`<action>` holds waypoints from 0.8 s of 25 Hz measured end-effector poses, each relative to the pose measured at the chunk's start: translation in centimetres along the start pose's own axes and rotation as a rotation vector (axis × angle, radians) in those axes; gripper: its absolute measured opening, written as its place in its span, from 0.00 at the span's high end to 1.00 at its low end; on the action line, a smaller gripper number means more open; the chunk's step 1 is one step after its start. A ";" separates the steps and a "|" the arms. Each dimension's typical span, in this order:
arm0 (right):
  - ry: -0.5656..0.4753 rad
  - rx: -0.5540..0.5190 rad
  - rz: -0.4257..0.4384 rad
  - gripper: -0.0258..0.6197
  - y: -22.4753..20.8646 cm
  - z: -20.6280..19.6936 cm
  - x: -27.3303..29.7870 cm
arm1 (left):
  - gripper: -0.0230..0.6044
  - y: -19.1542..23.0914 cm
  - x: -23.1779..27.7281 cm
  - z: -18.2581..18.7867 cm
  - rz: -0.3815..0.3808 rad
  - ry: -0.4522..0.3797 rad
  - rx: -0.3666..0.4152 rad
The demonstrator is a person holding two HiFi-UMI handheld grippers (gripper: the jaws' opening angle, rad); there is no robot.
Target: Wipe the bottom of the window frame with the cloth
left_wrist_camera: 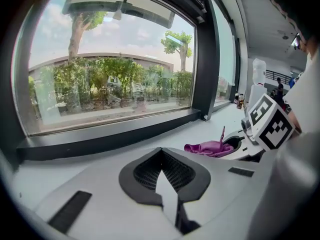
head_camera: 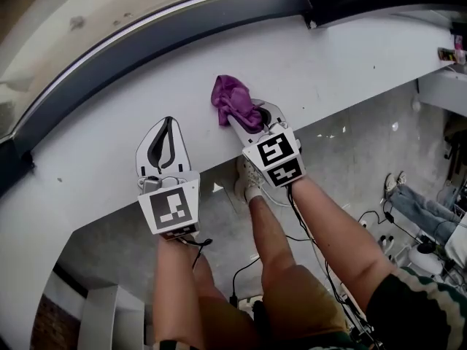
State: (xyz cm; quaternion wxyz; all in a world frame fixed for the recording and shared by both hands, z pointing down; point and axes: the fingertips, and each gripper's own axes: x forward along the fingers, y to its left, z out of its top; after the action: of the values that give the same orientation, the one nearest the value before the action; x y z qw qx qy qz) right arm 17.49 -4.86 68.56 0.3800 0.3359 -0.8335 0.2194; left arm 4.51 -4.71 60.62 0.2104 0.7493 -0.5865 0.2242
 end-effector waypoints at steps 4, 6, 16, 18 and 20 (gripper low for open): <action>0.015 -0.012 0.024 0.72 3.1 0.4 0.9 | 0.96 2.6 -1.8 -0.9 0.030 -0.002 -0.019; 0.023 -0.026 0.043 0.72 5.0 0.6 1.4 | 0.96 3.9 -2.9 -1.4 0.048 -0.002 -0.035; 0.042 -0.108 0.101 0.72 12.5 2.8 4.3 | 0.96 10.4 -7.6 -4.4 0.126 0.004 -0.084; 0.041 -0.125 0.114 0.72 14.1 3.3 4.8 | 0.96 11.8 -8.6 -5.0 0.145 0.004 -0.097; 0.041 -0.142 0.125 0.72 15.7 3.8 5.4 | 0.96 13.1 -9.4 -5.6 0.159 0.001 -0.109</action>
State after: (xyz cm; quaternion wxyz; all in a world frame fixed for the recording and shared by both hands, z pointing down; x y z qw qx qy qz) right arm 1.58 1.35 68.75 0.4054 0.2507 -0.8583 0.1899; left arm -10.75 3.02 60.38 0.2328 0.6876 -0.6555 0.2083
